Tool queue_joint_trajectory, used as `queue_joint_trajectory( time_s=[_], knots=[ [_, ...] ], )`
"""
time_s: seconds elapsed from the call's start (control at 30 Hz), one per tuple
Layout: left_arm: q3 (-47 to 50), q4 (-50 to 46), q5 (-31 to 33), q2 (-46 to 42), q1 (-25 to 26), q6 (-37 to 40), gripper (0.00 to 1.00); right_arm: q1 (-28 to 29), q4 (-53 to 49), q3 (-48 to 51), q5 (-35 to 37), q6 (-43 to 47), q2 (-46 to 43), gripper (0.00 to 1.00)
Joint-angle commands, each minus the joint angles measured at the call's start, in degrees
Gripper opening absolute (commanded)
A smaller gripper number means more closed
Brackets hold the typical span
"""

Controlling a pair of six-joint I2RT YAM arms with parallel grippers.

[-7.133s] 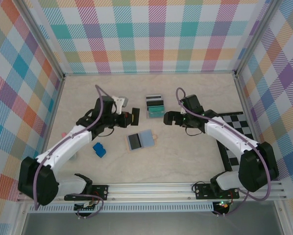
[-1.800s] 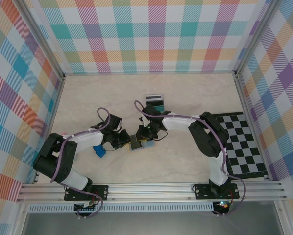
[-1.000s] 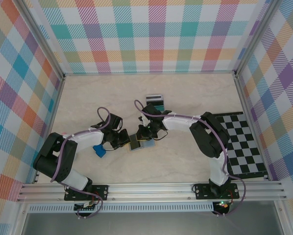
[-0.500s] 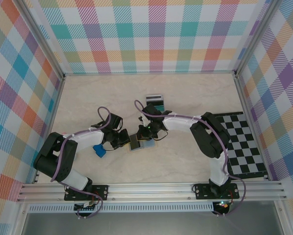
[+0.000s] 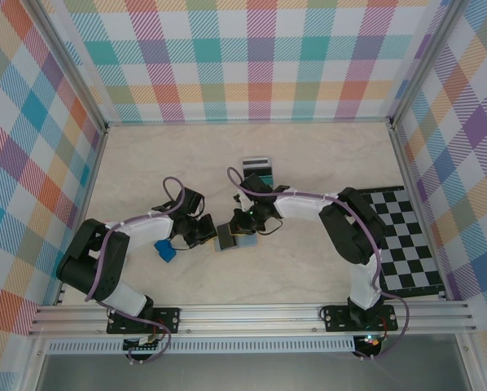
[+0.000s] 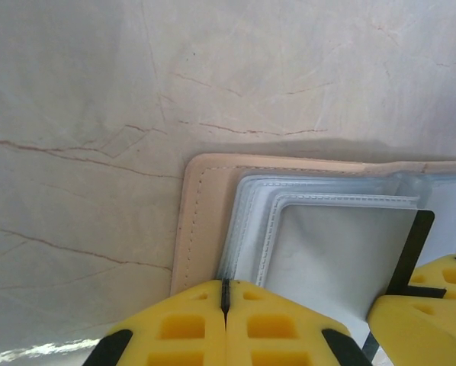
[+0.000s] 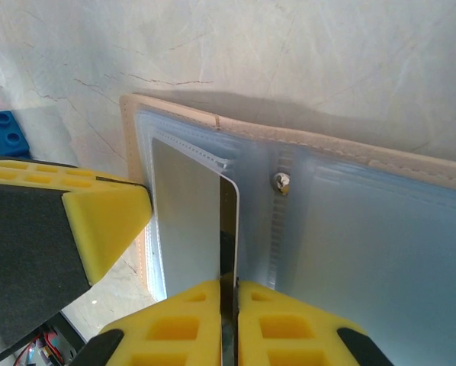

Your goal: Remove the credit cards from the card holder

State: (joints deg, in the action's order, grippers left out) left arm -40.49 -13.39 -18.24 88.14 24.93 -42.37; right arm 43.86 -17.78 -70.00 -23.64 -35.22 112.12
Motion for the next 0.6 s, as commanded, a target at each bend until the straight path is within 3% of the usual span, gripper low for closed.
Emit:
queue_joint_trajectory(
  time_s=[0.0, 0.27, 0.57],
  knots=[
    [0.59, -4.64, 3.35, 2.89, -0.81, 0.93, 0.04, -0.35, -0.85, 1.35, -1.38, -0.29, -0.86, 0.12],
    [0.23, -4.34, 2.13, 1.65, -0.76, 0.89, 0.03, -0.79, -0.34, 2.06, -1.83, -0.55, -1.11, 0.11],
    [-0.92, 0.43, -3.63, -3.04, -0.72, 0.88, 0.05, -0.79, 1.07, 0.98, -5.05, -0.72, 0.99, 0.12]
  ],
)
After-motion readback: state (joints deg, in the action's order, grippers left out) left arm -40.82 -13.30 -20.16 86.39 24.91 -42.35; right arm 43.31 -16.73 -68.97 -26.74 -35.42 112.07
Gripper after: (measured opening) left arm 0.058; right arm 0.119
